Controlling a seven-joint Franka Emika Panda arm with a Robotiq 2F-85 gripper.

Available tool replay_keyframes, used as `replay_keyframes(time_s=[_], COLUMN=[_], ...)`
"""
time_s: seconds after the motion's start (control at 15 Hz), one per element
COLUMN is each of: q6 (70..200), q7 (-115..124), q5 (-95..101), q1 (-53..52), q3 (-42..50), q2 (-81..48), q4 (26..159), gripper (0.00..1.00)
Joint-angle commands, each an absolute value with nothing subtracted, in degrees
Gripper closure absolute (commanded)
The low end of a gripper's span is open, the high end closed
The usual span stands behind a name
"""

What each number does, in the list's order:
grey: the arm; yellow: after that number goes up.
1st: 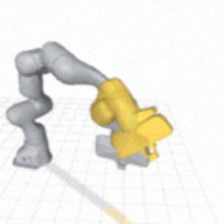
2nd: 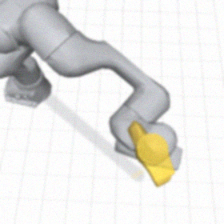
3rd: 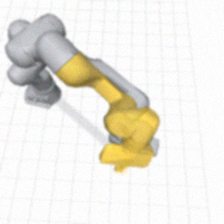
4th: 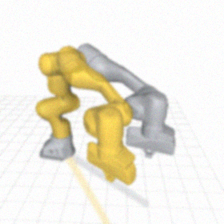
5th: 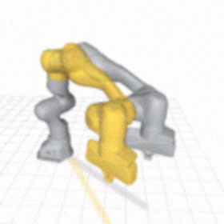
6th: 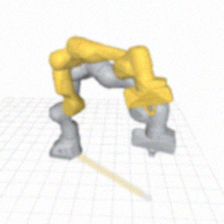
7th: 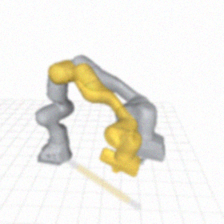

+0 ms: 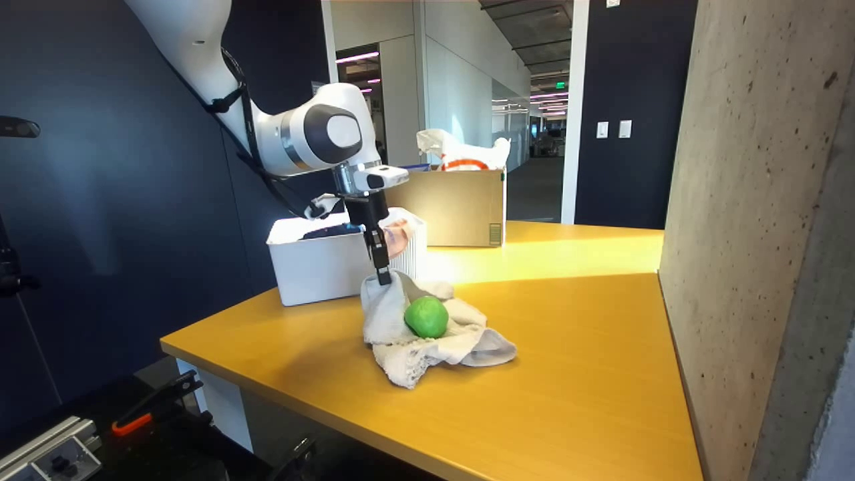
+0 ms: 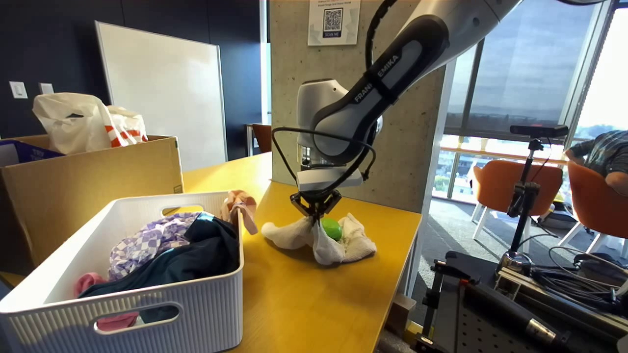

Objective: Put the apple on the towel and cover it, then put it in the basket

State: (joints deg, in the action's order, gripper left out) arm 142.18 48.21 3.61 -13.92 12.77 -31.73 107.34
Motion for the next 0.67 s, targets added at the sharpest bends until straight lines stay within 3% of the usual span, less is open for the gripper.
replay_keyframes(time_s=[0.0,0.6], q6=[145.38,145.10], q7=[51.28,54.70], q5=[5.87,8.14], q1=[-12.94,-9.85], q3=[13.34,15.13], q2=[-27.26,-23.15], q4=[112.95,116.49], gripper=[0.99,0.99])
